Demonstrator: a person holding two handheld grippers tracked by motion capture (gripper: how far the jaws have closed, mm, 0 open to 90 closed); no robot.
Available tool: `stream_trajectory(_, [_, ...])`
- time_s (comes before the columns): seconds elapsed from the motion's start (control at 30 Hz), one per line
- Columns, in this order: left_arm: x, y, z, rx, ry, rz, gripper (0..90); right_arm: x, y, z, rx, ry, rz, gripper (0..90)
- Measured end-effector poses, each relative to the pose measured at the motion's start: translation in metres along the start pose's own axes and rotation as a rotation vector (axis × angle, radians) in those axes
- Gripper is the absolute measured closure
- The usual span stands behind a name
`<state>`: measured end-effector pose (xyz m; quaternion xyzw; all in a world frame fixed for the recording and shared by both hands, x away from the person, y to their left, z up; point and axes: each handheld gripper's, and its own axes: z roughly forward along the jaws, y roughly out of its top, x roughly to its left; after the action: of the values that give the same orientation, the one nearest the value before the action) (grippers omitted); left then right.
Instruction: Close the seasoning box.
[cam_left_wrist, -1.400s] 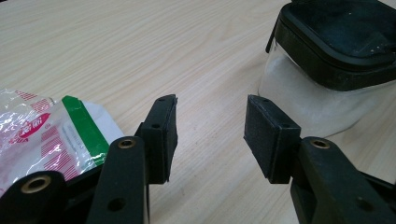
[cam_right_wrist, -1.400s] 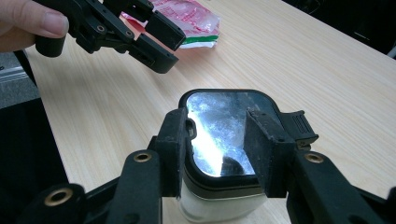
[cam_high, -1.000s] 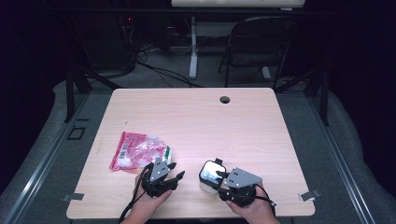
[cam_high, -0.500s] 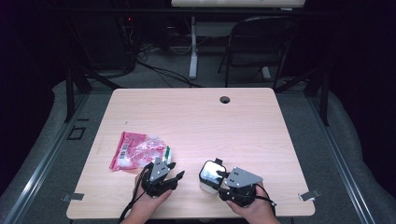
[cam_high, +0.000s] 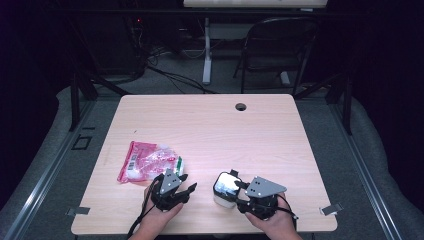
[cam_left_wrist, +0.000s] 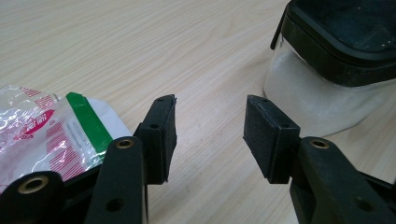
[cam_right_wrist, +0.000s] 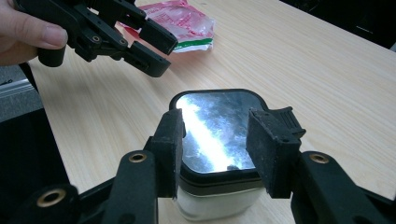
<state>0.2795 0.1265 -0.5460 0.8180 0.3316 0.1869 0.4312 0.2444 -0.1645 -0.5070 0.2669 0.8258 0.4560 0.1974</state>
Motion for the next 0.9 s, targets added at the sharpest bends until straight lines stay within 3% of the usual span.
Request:
stream_trajectory(0.63, [0.005,-0.001,-0.001,0.003,0.003,-0.018,56.7,-0.024,-0.004,-0.014,-0.027,-0.033,0.132,58.4])
stream_trajectory(0.9, [0.006,0.0,-0.001,0.004,0.025,-0.024,55.6,-0.033,-0.007,-0.018,-0.032,-0.05,0.168,58.4])
